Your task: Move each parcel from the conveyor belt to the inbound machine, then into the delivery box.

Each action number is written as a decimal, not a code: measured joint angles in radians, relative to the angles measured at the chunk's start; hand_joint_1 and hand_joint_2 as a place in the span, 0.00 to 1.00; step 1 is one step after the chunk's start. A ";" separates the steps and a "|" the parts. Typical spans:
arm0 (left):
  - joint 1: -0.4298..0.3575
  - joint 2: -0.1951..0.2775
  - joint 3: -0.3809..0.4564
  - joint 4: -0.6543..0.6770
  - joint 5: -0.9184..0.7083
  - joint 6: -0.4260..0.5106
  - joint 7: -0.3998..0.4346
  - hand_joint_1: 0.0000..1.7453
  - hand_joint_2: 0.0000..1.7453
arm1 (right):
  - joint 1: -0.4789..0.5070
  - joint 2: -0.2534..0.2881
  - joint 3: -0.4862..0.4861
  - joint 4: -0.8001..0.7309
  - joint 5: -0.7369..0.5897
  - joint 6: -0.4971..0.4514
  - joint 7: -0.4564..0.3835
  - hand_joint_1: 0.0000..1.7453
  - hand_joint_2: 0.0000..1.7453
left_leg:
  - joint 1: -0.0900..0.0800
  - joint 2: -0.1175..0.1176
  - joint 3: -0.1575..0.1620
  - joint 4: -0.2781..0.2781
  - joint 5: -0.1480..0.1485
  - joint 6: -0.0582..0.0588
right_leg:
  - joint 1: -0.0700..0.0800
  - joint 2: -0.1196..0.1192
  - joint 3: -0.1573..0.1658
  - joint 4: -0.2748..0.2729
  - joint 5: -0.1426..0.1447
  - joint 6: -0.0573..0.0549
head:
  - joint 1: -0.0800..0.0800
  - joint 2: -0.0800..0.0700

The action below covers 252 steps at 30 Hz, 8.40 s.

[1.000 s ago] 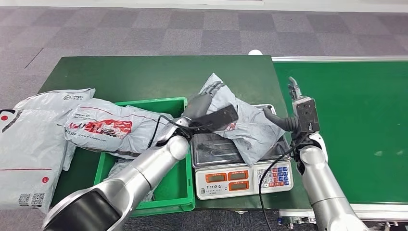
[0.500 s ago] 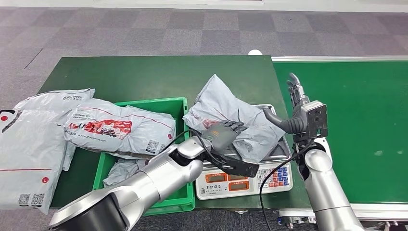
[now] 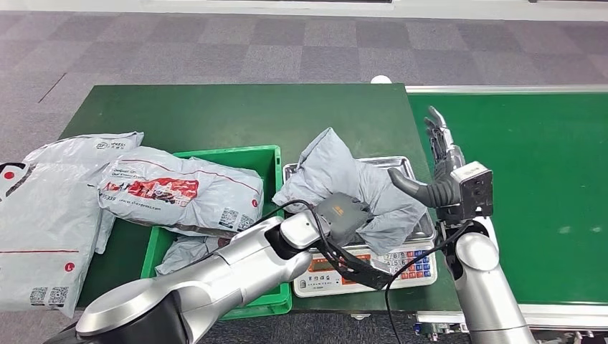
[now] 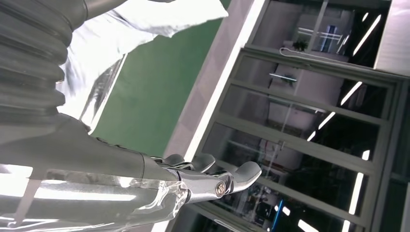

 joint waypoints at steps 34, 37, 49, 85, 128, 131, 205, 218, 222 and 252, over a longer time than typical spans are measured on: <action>-0.006 0.079 0.356 -0.152 -0.104 0.371 -0.076 1.00 1.00 | 0.103 -0.025 -0.063 -0.112 0.053 -0.063 0.052 0.00 1.00 | 0.000 0.000 -0.001 0.000 0.000 0.000 | 0.000 0.000 -0.002 0.000 0.000 0.000 | 0.000 0.000; 0.024 0.111 0.403 -0.206 -0.154 0.381 -0.063 1.00 1.00 | 0.143 -0.025 -0.089 -0.155 0.072 -0.064 0.061 0.00 1.00 | 0.000 0.000 -0.002 0.000 0.000 -0.001 | 0.000 0.001 -0.003 0.000 0.000 0.000 | 0.000 0.000; 0.245 0.301 0.676 -0.509 -0.396 0.540 0.021 1.00 1.00 | 0.290 -0.021 -0.179 -0.262 0.113 -0.098 0.059 0.00 1.00 | 0.000 0.007 -0.001 -0.002 -0.001 -0.002 | 0.000 0.008 -0.004 0.000 -0.001 0.000 | 0.000 0.000; 0.922 0.475 1.199 -1.212 -0.519 0.733 0.024 1.00 1.00 | 0.424 -0.023 -0.250 -0.336 0.116 -0.132 0.057 0.00 1.00 | 0.001 0.008 0.001 -0.003 -0.007 -0.003 | 0.000 0.008 -0.003 0.000 -0.006 -0.001 | 0.000 0.000; 0.249 0.254 0.830 -0.526 -0.030 0.230 -0.146 0.00 1.00 | 0.289 -0.029 -0.199 -0.227 0.240 -0.057 0.117 0.00 1.00 | -0.001 0.000 -0.005 0.000 0.002 0.001 | 0.000 0.000 -0.005 -0.001 0.003 0.001 | 0.000 0.000; 0.193 0.230 0.807 -0.477 -0.019 0.203 -0.139 0.00 1.00 | 0.274 -0.029 -0.199 -0.211 0.235 -0.051 0.117 0.00 1.00 | -0.001 0.000 -0.005 0.000 0.002 0.001 | 0.000 0.000 -0.005 -0.001 0.003 0.001 | 0.000 0.000; -0.111 0.855 0.084 -0.998 0.111 -0.214 -0.369 0.00 1.00 | 0.084 -0.166 -0.167 0.006 0.150 0.076 0.093 0.00 1.00 | 0.001 0.003 -0.008 0.000 0.004 -0.001 | 0.002 0.002 -0.009 0.000 0.003 -0.001 | 0.000 0.000; -0.112 0.824 0.084 -0.972 0.071 -0.192 -0.335 0.00 1.00 | 0.076 -0.174 -0.166 0.022 0.138 0.077 0.092 0.00 1.00 | 0.001 0.002 -0.008 0.000 0.004 -0.001 | 0.001 0.002 -0.009 0.000 0.004 -0.001 | 0.000 0.000; -0.112 0.793 0.084 -0.933 0.043 -0.173 -0.307 0.00 1.00 | 0.079 -0.185 -0.166 0.022 0.128 0.083 0.087 0.00 1.00 | 0.001 0.003 -0.008 0.000 0.004 -0.001 | 0.001 0.002 -0.010 0.000 0.004 -0.001 | 0.000 0.000; -0.080 0.120 -0.025 -0.119 -0.169 -0.074 -0.354 1.00 1.00 | 0.150 -0.081 -0.166 -0.080 0.243 0.053 0.107 0.00 1.00 | -0.002 -0.008 -0.002 0.001 0.003 0.005 | -0.002 -0.009 0.004 -0.001 0.001 0.005 | 0.000 0.000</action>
